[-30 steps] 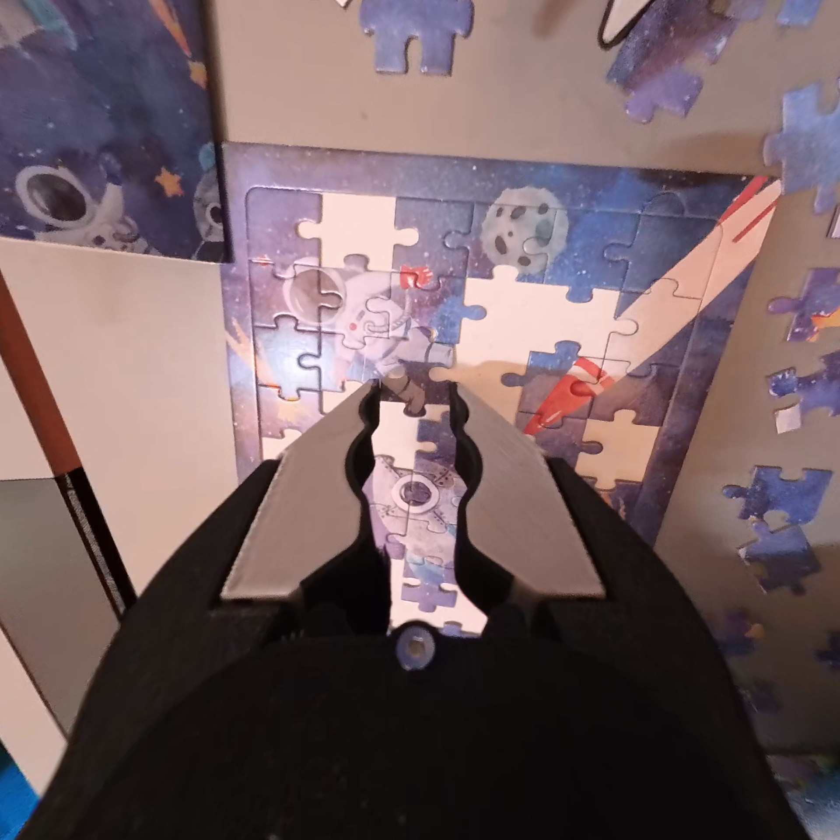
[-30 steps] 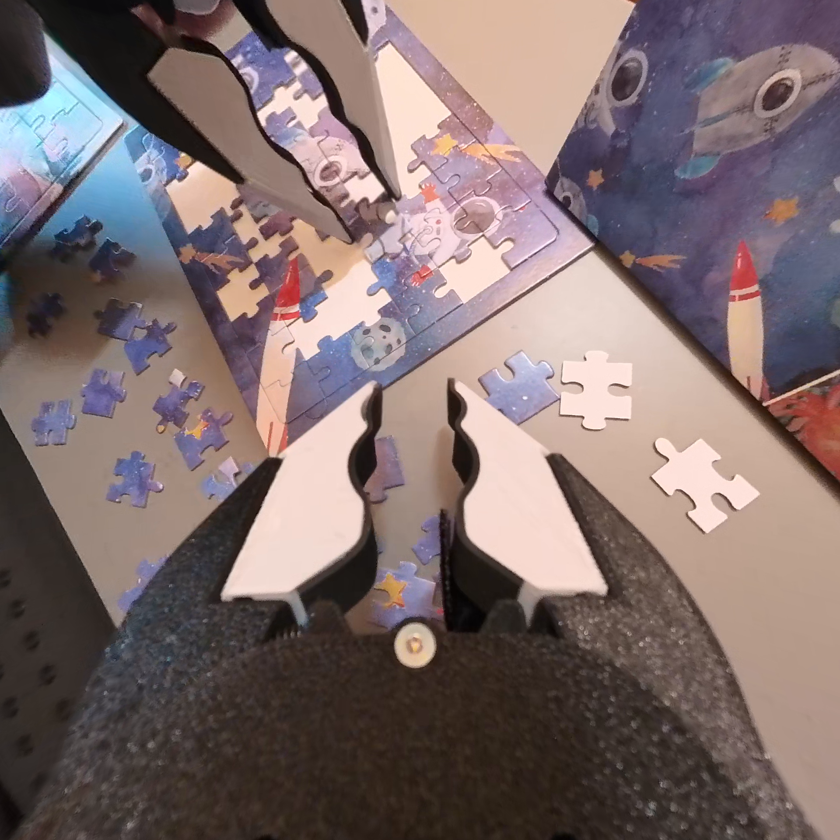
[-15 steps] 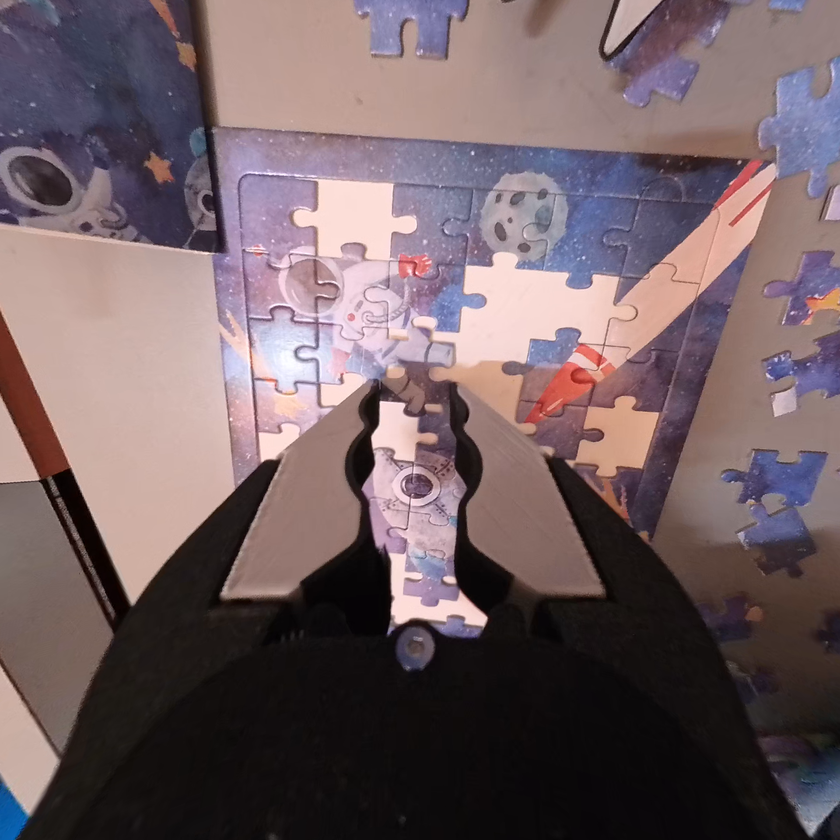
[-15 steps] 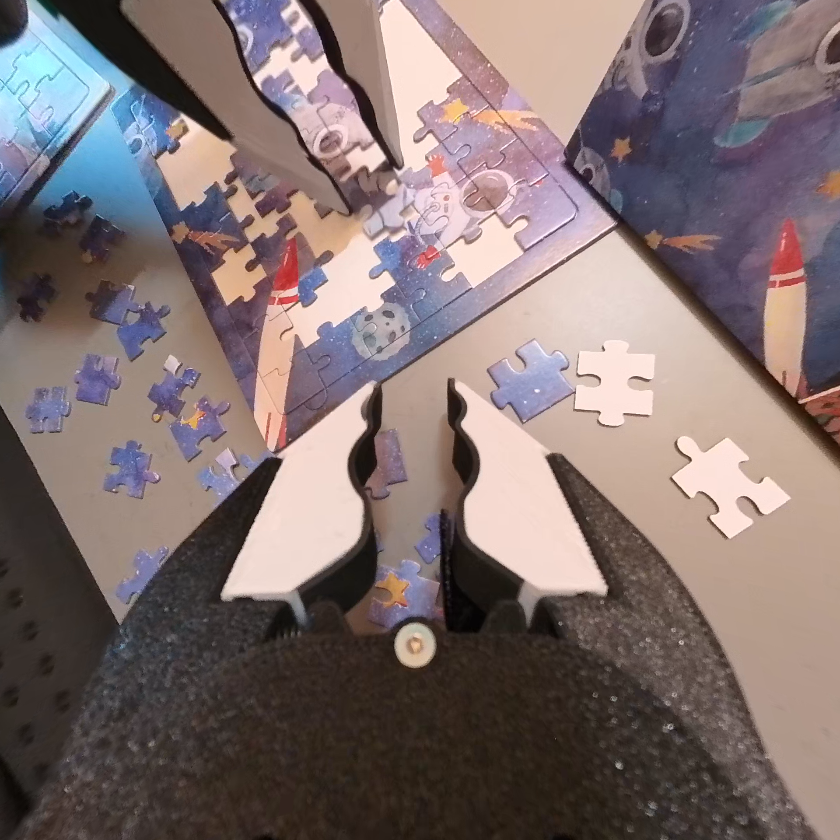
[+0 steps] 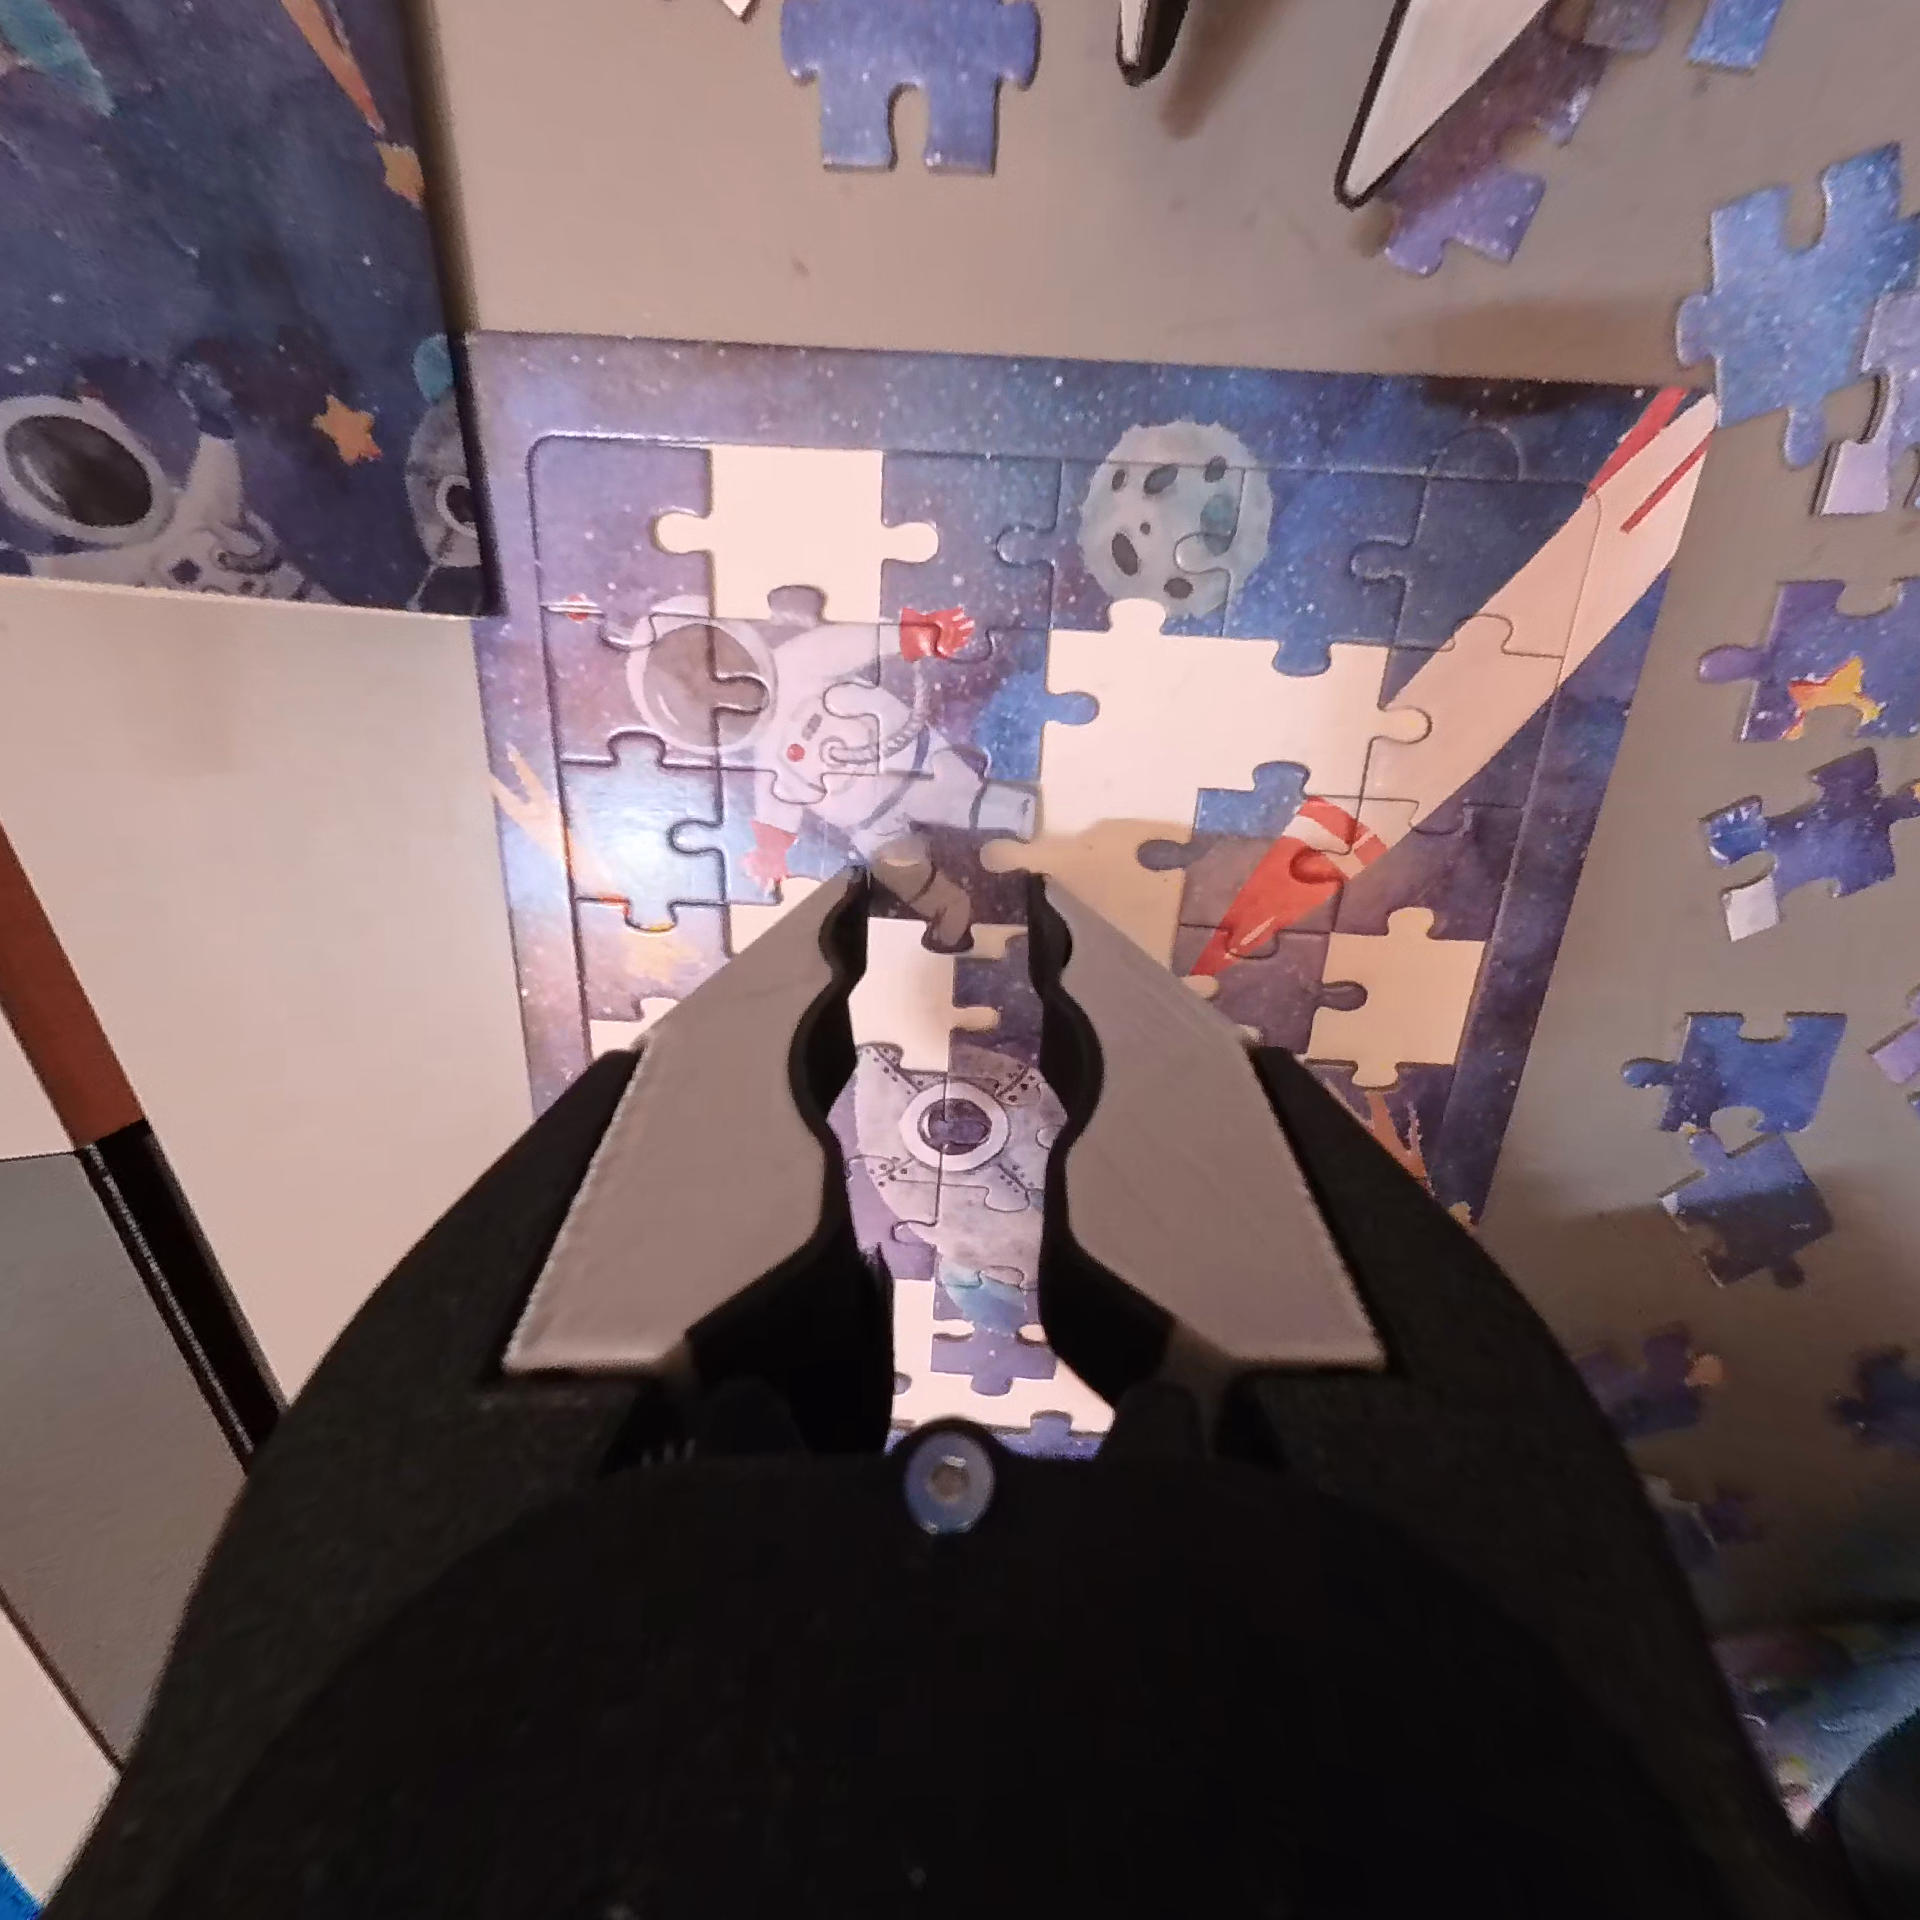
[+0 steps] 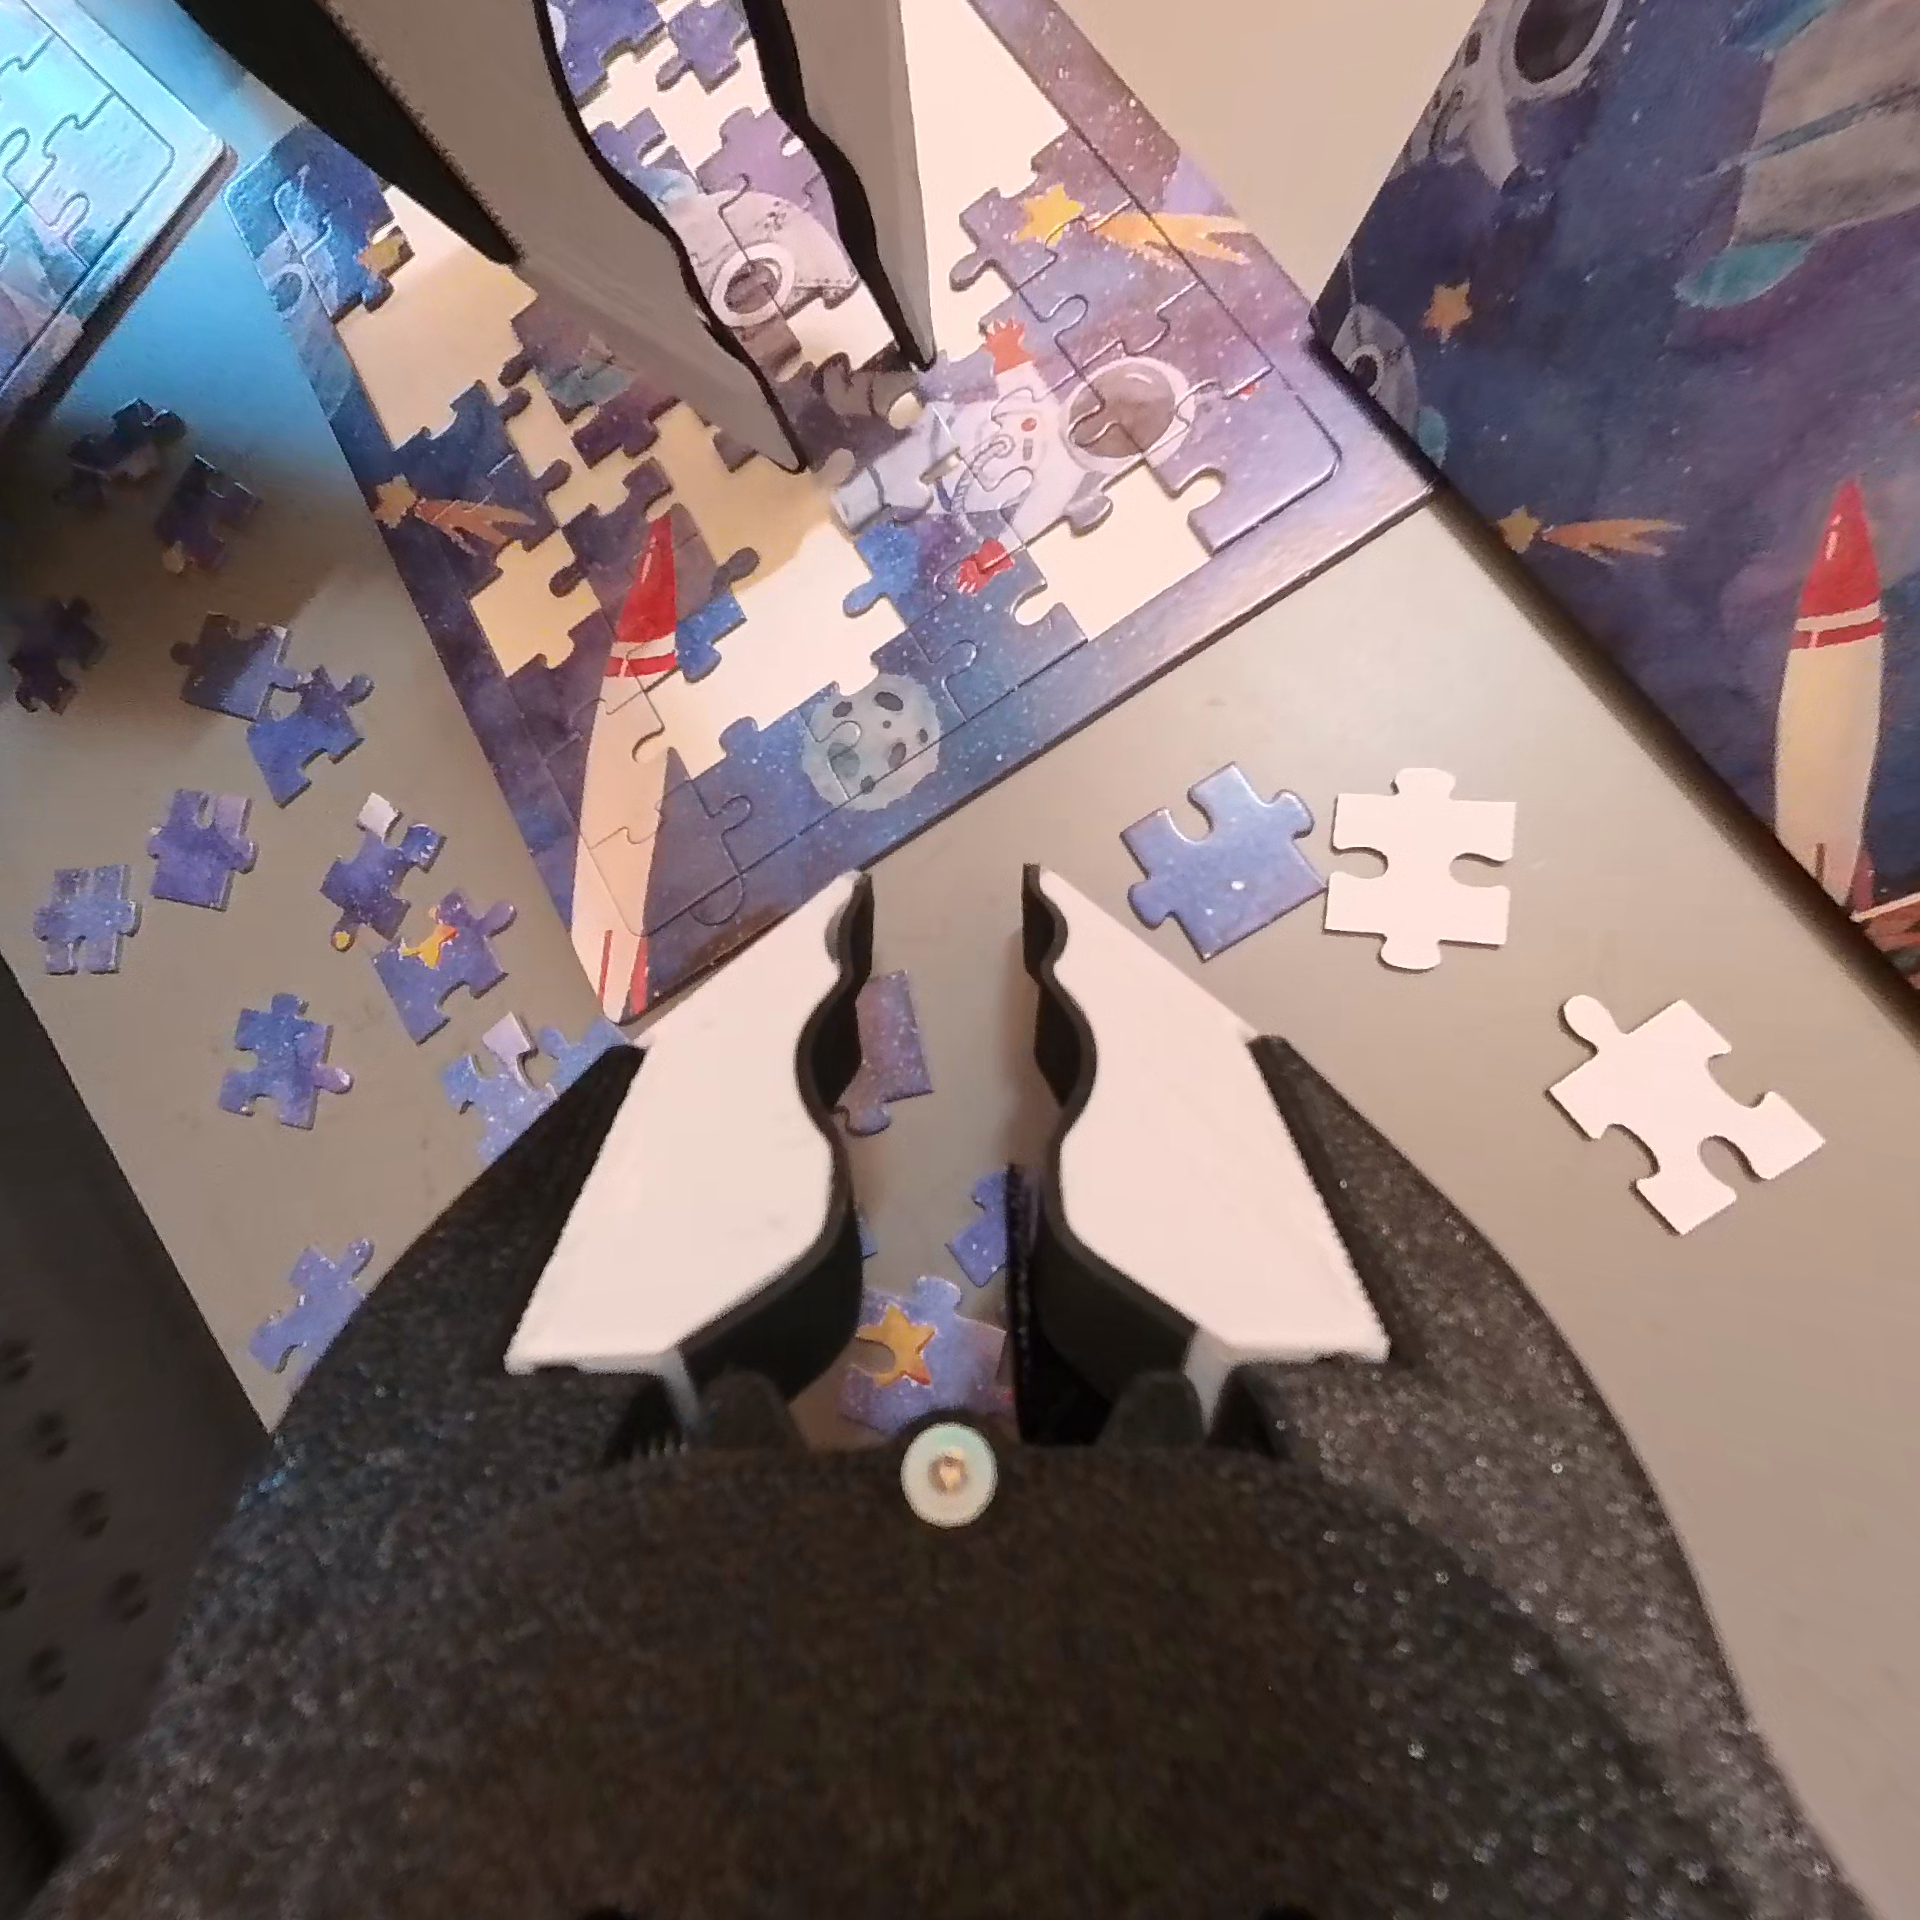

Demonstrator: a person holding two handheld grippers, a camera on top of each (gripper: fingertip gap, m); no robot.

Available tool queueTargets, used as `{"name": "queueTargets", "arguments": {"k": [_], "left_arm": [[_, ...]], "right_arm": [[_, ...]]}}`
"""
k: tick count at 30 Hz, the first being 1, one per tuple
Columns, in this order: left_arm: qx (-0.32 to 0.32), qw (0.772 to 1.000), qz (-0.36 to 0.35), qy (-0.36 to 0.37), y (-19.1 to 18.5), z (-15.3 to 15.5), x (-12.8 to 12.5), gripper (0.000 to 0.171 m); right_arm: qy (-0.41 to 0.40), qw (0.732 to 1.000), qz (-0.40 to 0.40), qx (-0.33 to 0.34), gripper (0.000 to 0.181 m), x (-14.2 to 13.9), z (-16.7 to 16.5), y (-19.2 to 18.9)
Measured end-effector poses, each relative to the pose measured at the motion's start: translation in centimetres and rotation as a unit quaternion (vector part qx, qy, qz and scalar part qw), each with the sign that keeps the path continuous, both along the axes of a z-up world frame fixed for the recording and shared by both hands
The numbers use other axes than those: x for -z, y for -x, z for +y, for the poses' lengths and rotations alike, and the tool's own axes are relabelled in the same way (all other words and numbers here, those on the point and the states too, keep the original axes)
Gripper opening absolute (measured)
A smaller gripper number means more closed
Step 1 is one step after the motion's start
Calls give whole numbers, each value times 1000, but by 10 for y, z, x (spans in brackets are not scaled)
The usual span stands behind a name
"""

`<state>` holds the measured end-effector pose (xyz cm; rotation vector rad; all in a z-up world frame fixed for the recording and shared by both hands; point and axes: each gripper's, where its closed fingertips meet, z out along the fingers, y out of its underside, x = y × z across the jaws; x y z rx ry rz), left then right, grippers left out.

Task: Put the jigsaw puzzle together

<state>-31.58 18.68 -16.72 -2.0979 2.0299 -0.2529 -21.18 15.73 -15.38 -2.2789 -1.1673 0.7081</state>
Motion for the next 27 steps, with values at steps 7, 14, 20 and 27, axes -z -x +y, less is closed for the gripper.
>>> {"name": "queueTargets", "arguments": {"k": [7, 14, 20, 27], "left_arm": [[1, 1000, 9, -6, 1, 1, 3, 31], [0, 1000, 18, -21, 4, 3, 3, 31], [6, 1000, 14, -14, 1, 0, 3, 31], [6, 1000, 14, -21, -1, 2, 3, 37]], "right_arm": [[0, 1000, -5, -5, 29, 1, -2, 0], [1, 1000, -9, -7, 29, 3, -3, 1], [1, 1000, -17, -10, 29, 6, -4, 0], [3, 1000, -16, -10, 29, 5, -4, 0]]}}
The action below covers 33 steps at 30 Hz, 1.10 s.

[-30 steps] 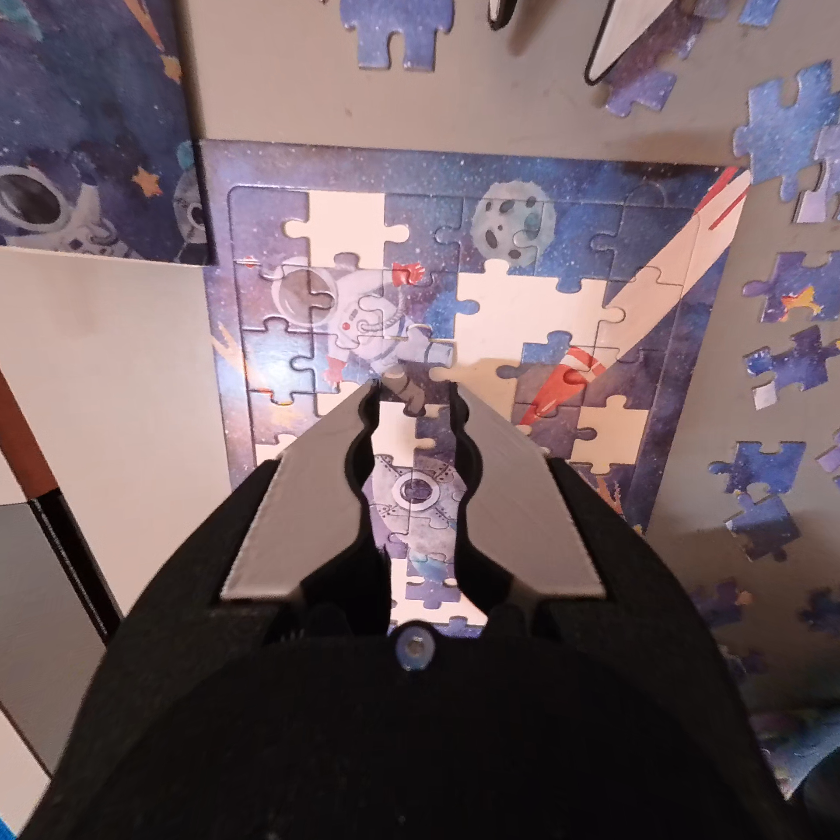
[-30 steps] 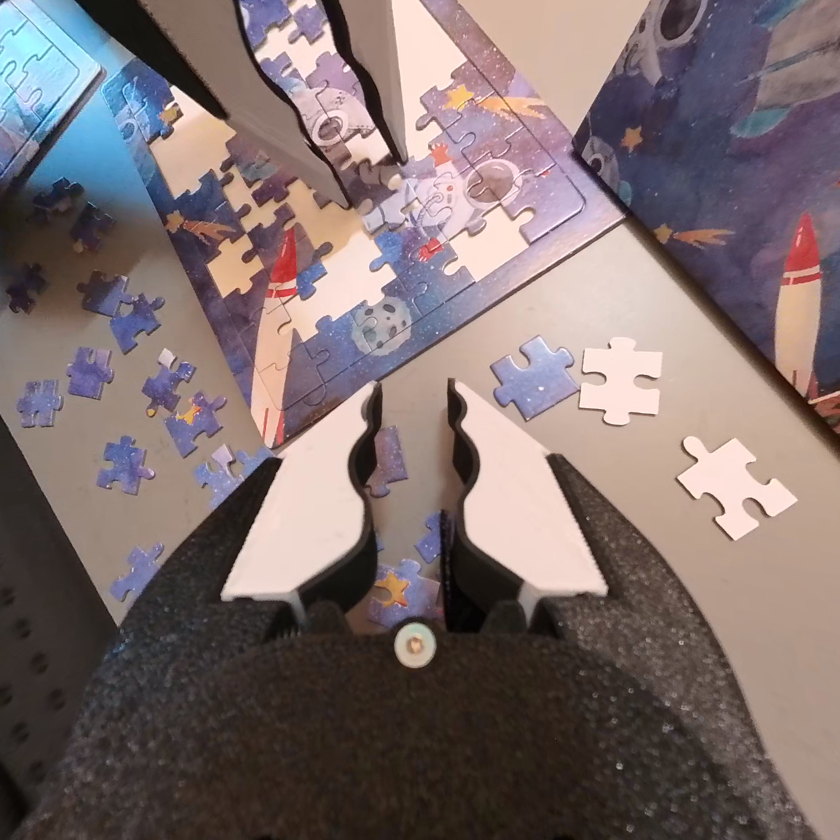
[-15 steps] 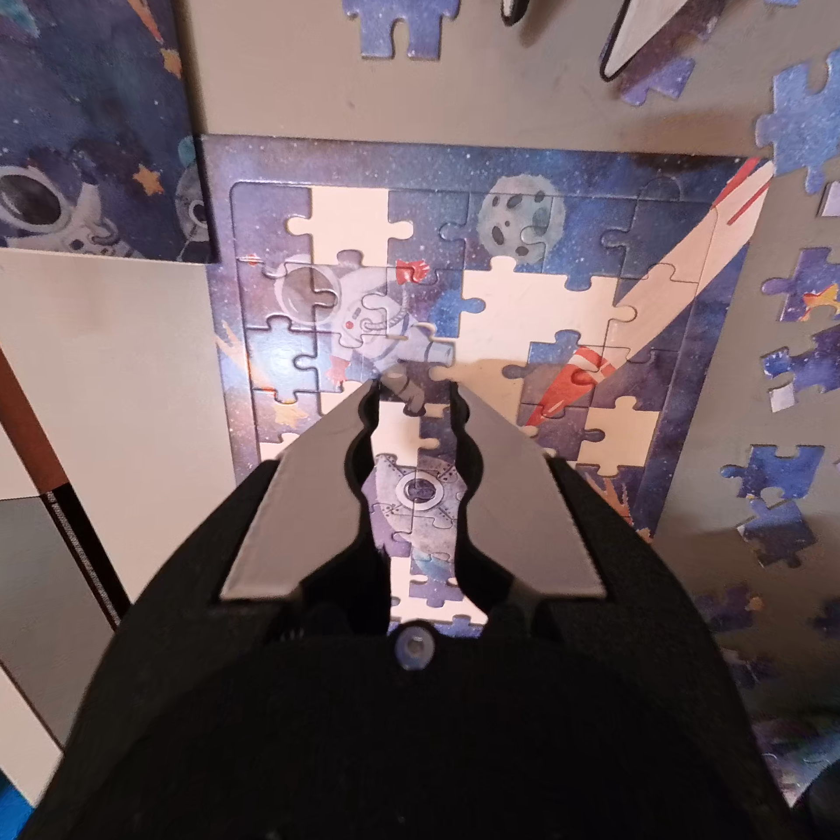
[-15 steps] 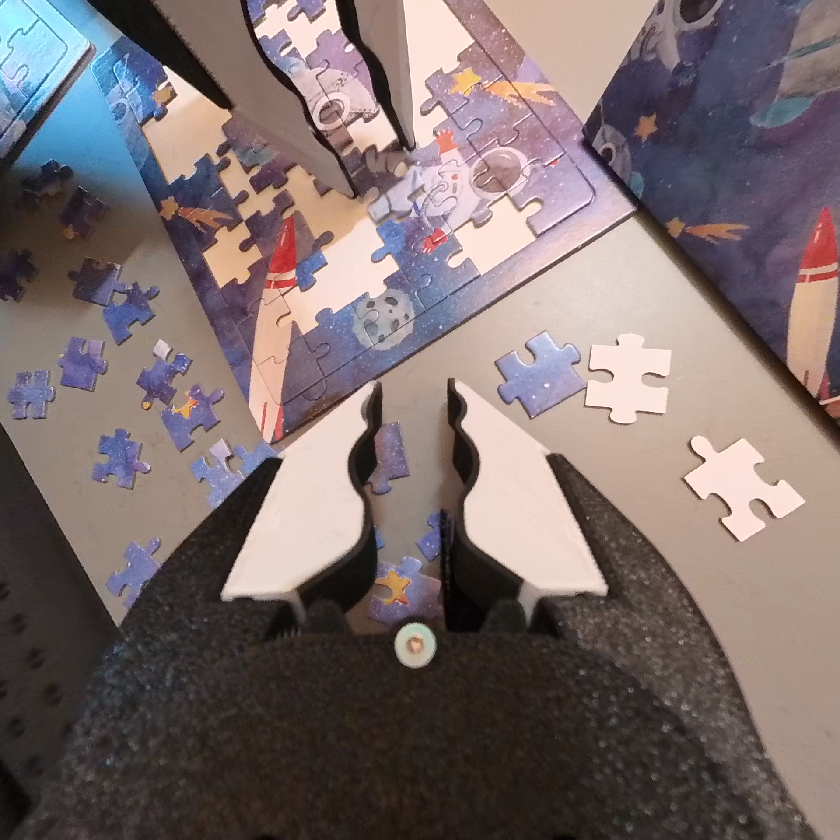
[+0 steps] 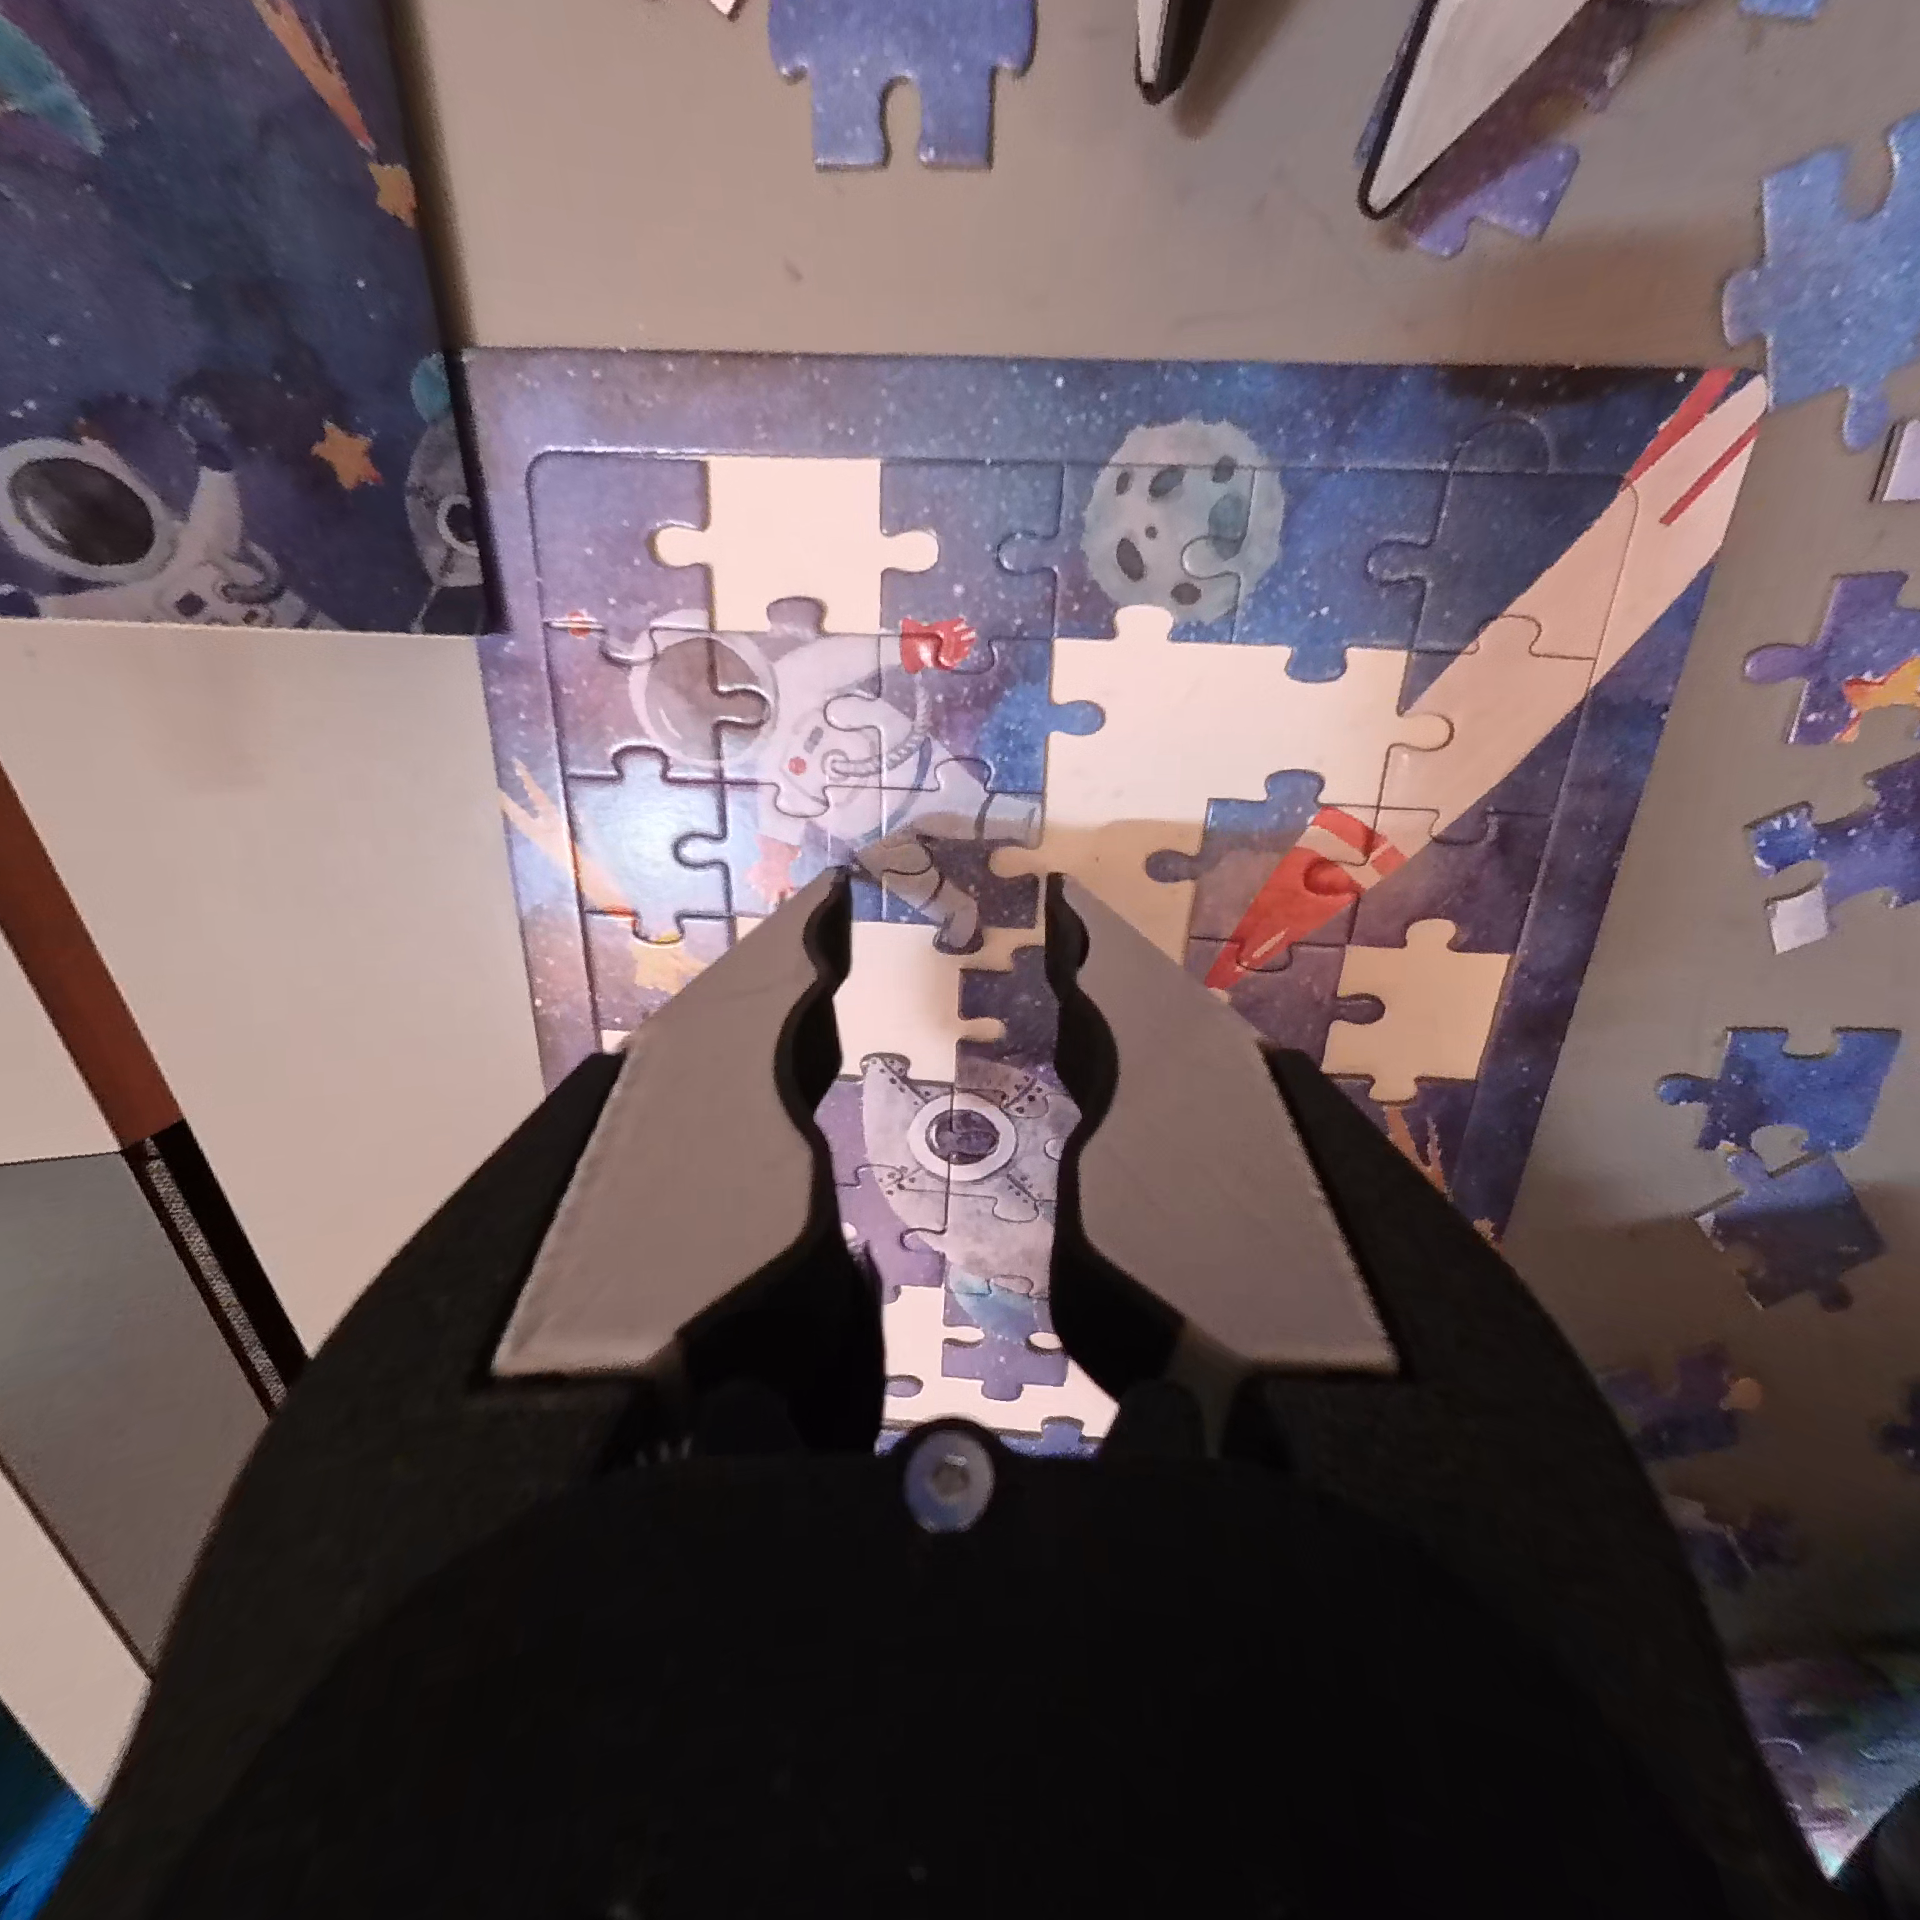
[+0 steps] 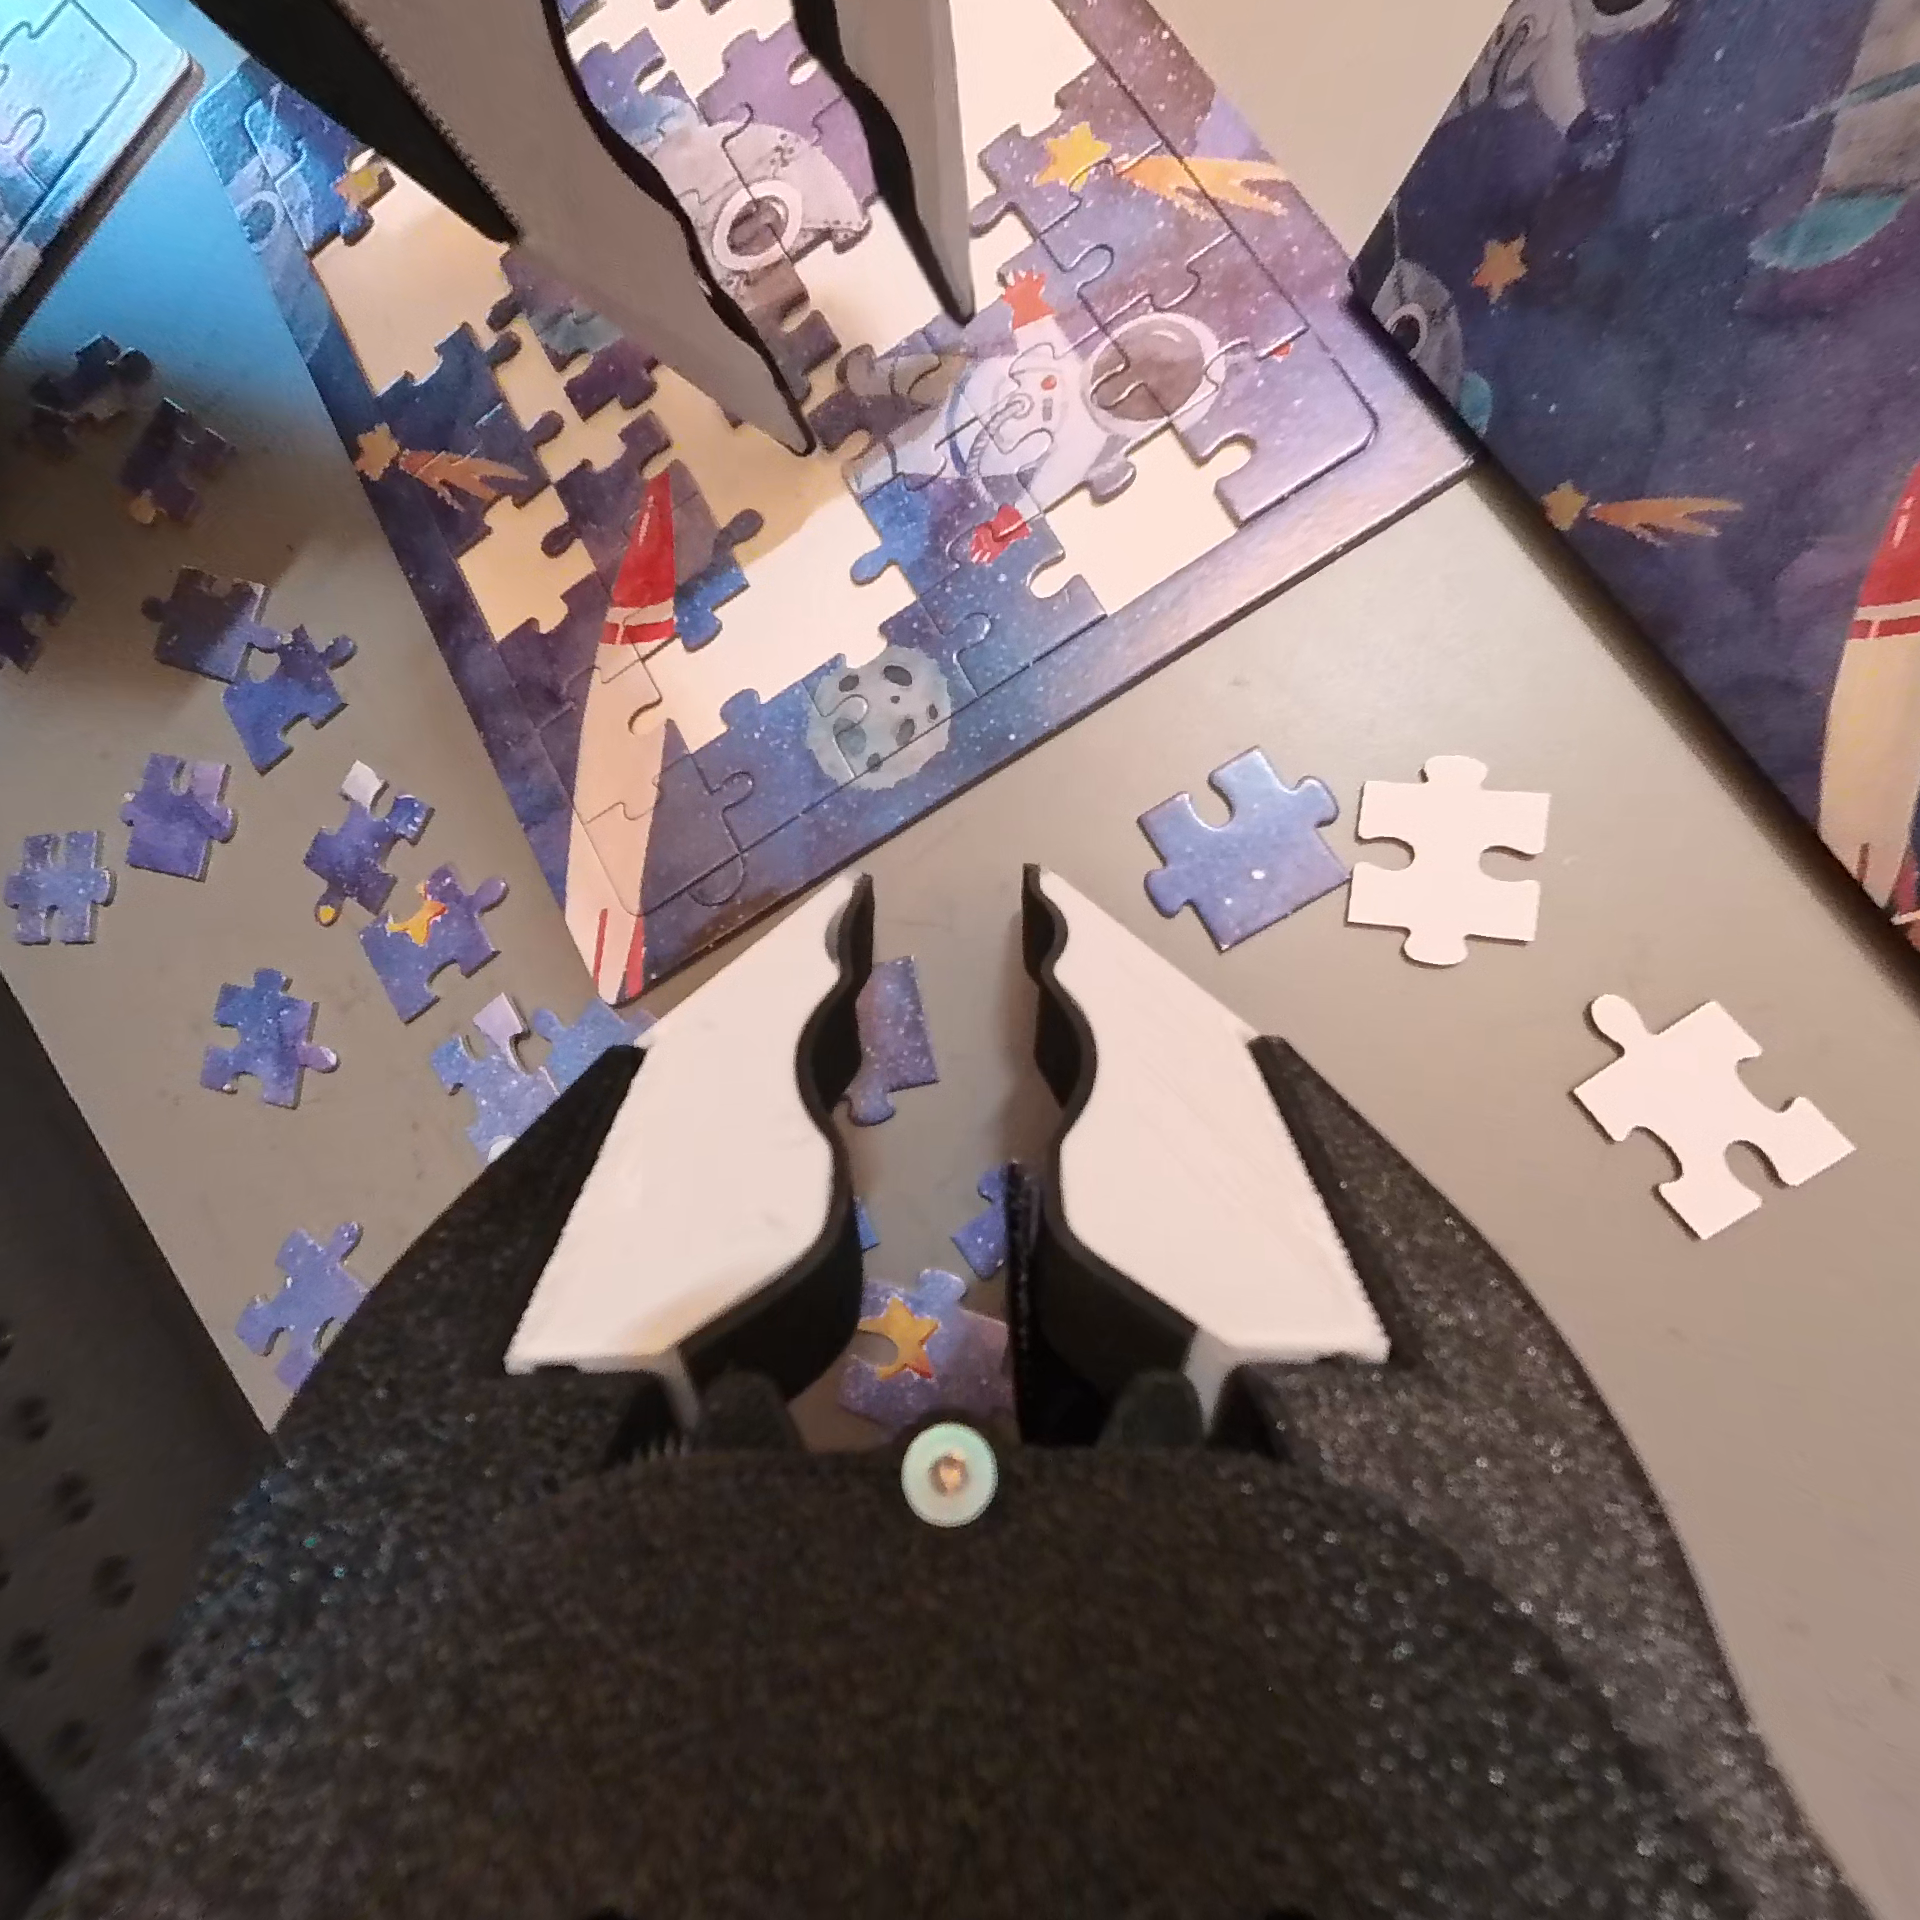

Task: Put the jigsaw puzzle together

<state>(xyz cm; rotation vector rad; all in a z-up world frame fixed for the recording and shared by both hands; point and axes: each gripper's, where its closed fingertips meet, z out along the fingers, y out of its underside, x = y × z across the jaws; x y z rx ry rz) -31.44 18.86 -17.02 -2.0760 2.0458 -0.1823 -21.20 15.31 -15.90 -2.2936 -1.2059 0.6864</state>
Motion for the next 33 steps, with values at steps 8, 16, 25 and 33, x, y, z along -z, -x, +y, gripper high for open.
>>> {"name": "queueTargets", "arguments": {"k": [8, 16, 25, 33], "left_arm": [[-59, 996, -64, 25, -14, -2, -12, 3], [-75, 996, -54, 17, -18, -1, 4, 0], [-103, 993, -65, 7, -9, 0, -10, 0], [-152, 984, -92, -8, -9, -4, -17, 1]], "right_arm": [[0, 1000, 1, -2, 29, -1, -1, 1], [-3, 1000, 6, 3, 29, -3, 1, 0], [-8, 1000, 23, 16, 27, -11, 7, -3], [-129, 984, 16, 118, 25, -50, 59, -59]]}}
